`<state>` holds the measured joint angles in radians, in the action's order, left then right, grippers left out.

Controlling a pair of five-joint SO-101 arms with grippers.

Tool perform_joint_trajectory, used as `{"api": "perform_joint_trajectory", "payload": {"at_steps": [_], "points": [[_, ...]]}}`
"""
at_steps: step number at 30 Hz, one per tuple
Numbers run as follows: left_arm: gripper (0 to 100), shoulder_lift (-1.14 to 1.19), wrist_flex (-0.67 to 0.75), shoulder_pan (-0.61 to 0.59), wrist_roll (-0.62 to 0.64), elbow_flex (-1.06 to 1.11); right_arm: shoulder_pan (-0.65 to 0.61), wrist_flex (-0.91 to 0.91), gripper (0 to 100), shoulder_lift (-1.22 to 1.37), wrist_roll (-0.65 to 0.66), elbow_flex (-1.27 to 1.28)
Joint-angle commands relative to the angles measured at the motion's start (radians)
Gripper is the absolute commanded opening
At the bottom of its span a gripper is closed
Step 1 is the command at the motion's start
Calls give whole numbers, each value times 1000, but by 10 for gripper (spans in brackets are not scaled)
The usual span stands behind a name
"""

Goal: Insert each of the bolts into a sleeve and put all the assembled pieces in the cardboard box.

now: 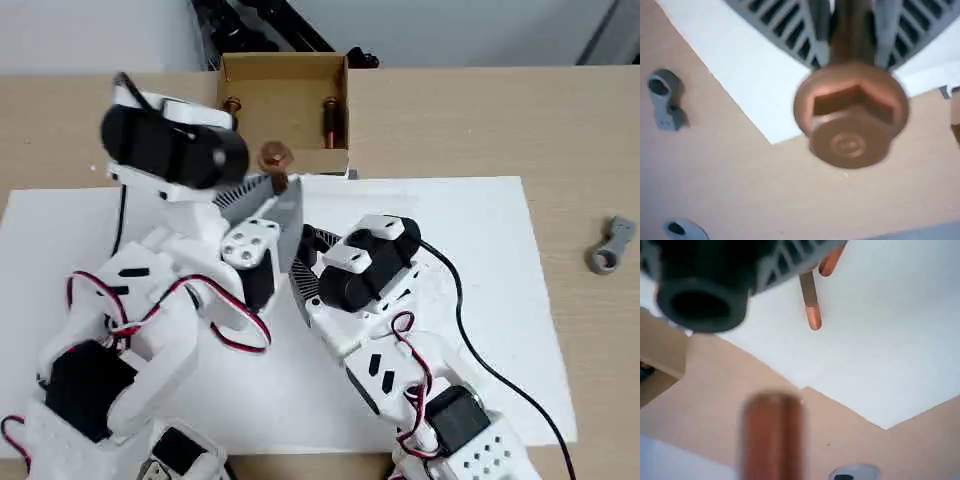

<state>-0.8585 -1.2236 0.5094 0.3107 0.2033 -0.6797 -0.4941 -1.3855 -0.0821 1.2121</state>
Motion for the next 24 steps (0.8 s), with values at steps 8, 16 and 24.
{"api": "perform_joint_trajectory", "payload": {"at_steps": [8,16,24], "points": [[23,38,-2,12,44,-47,-8,24,3,-16,11,-8],[6,89,-2,18,44,-53,-10,21,3,-21,11,-8],[6,95,-3,12,44,-47,-10,21,3,-21,11,-8]]}}
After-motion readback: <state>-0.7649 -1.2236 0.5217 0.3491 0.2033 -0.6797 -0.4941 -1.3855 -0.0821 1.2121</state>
